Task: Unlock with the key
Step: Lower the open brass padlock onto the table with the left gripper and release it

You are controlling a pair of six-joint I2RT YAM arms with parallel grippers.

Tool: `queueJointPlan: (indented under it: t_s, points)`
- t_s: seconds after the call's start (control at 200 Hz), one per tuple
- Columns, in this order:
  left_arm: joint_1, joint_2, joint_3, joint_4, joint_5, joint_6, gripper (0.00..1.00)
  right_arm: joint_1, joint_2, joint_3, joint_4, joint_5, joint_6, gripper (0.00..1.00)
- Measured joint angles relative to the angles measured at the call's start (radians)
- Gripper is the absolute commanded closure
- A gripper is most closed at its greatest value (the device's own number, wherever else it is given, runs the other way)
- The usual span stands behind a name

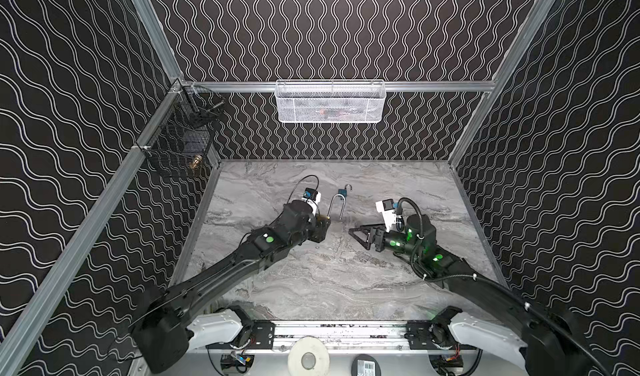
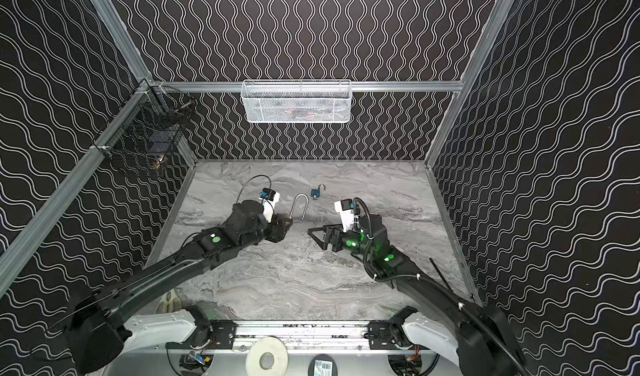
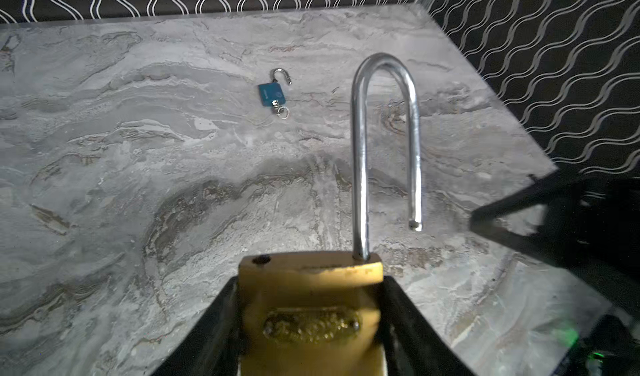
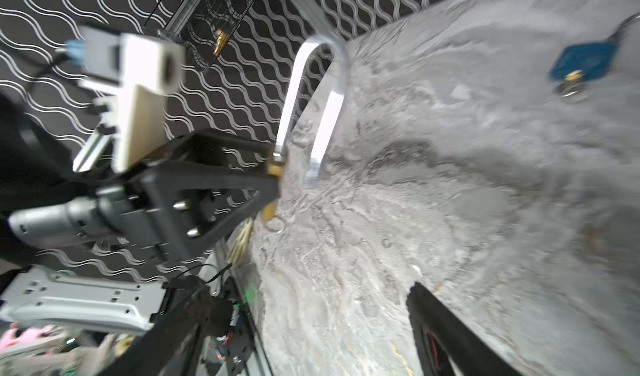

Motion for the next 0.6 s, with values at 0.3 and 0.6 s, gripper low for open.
queueJointPlan:
  t_s: [0.3,0.6]
  points:
    - [0.030,0.422,0.334,-0.142,-0.108,0.081,1.00,0.006,-0.106,0.074,-0.203,0.109,-0.132,0.01]
    - [0.129,0.714,0.563,-0.208,-0.154,0.137,1.00,0.006,-0.121,0.025,-0.230,0.095,-0.143,0.01]
